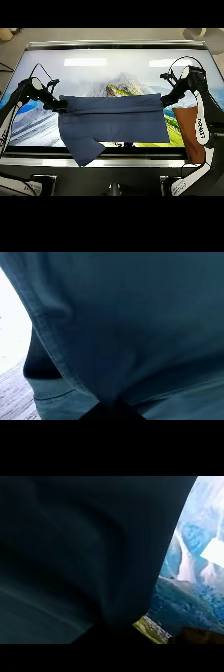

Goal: Fold the shirts.

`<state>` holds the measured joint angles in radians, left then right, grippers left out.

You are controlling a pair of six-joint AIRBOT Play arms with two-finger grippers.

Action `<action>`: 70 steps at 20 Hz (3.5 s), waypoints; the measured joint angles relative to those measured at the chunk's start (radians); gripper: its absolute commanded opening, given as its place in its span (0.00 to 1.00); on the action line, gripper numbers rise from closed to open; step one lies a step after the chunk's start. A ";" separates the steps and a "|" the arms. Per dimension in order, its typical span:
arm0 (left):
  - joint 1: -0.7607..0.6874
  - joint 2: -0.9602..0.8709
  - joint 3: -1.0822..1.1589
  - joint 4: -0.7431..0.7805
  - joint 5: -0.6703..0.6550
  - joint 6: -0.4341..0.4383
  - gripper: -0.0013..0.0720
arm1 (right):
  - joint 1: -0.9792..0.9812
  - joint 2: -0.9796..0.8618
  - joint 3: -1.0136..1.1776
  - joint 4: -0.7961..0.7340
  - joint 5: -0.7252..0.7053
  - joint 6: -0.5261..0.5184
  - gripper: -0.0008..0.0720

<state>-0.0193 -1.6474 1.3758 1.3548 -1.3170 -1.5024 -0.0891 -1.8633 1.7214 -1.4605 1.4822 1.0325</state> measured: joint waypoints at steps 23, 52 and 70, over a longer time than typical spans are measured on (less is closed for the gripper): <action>0.119 0.576 -0.873 -0.282 0.131 0.057 0.66 | -0.106 0.329 -0.429 0.035 0.089 -0.039 0.64; -0.044 0.637 -0.912 -0.299 0.262 -0.024 0.05 | -0.108 0.372 -0.748 0.143 -0.095 -0.083 0.77; -0.044 0.645 -0.909 -0.304 0.260 -0.024 0.05 | -0.109 0.315 -0.730 0.127 0.000 -0.045 0.46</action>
<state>-0.0635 -1.0019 0.4664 1.0504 -1.0569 -1.5265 -0.1978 -1.5486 0.9913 -1.3331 1.4826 0.9878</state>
